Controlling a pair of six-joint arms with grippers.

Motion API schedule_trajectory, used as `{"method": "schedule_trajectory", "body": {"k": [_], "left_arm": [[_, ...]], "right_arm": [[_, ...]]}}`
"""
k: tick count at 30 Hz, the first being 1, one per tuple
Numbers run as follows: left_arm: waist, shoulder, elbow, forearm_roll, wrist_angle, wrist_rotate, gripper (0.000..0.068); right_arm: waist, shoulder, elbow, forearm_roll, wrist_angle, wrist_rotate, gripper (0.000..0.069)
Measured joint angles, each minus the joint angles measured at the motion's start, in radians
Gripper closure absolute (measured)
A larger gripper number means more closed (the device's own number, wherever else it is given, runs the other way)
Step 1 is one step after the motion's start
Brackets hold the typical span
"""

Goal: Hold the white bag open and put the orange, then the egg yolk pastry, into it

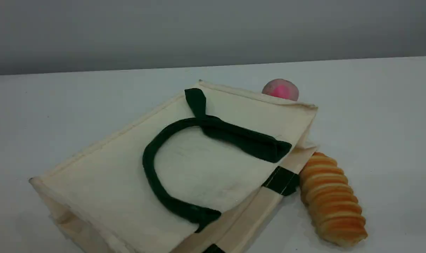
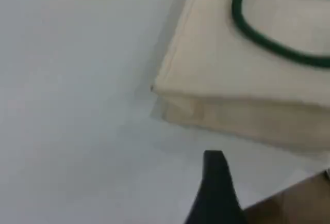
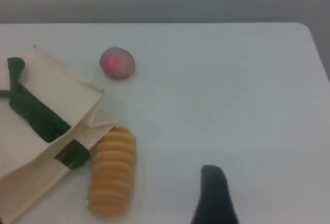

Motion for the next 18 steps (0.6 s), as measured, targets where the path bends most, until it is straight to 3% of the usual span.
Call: {"method": "schedule_trajectory", "body": {"k": [14, 18], "left_arm": [[0.000, -0.025, 0.019, 0.003, 0.004, 0.000, 0.0215], [0.000, -0.025, 0.019, 0.002, 0.004, 0.000, 0.0215]], "right_arm": [[0.000, 0.000, 0.000, 0.001, -0.001, 0.000, 0.0237], [-0.055, 0.000, 0.000, 0.007, -0.001, 0.000, 0.0237]]}}
